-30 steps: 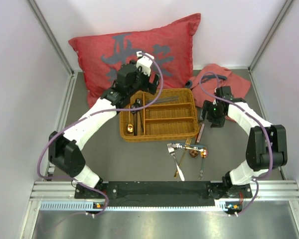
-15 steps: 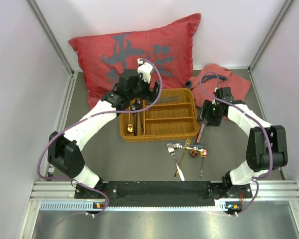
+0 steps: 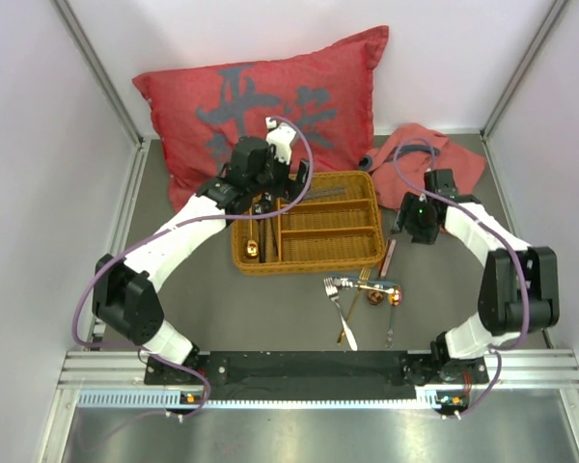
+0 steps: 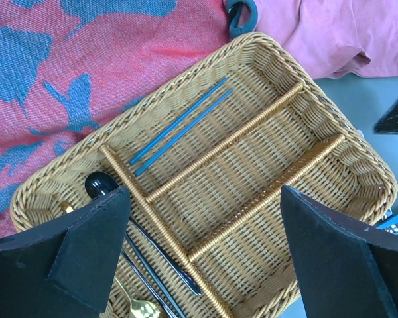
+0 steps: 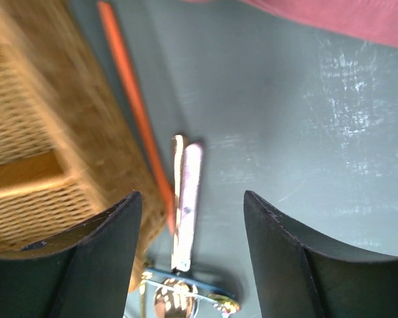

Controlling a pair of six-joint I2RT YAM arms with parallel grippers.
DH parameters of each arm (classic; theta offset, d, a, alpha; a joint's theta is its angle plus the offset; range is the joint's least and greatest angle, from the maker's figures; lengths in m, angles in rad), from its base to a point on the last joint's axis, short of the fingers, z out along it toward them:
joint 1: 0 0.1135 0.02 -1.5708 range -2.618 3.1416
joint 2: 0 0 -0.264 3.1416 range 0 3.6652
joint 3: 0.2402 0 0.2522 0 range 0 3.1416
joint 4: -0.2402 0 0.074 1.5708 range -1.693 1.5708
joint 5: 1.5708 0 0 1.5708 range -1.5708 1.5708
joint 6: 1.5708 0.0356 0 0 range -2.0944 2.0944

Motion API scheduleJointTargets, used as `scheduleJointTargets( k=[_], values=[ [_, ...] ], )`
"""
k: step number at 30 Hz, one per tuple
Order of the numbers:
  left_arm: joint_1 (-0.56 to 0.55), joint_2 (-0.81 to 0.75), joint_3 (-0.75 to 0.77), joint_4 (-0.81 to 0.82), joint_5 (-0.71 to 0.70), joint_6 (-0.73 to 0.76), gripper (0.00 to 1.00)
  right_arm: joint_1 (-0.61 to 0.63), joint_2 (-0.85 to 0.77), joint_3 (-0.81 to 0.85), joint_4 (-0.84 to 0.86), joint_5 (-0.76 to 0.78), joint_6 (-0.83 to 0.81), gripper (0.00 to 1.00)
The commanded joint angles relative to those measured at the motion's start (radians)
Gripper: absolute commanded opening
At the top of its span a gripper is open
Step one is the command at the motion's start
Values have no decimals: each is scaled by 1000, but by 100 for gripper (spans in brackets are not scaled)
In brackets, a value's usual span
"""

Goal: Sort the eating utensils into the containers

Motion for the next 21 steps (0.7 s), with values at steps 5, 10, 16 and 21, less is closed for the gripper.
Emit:
scheduleJointTargets(
  k=[5, 10, 16, 21],
  values=[
    [5, -39, -25, 6, 21, -18, 98, -7, 123, -38, 62, -55, 2, 56],
    [5, -42, -42, 3, 34, -26, 98, -6, 149, -42, 76, -78, -3, 46],
    [5, -40, -63, 4, 54, -44, 98, 43, 224, -18, 39, 7, -21, 36],
    [5, -40, -72, -2, 57, -47, 98, 91, 266, 13, -4, 106, -34, 34]
  ],
)
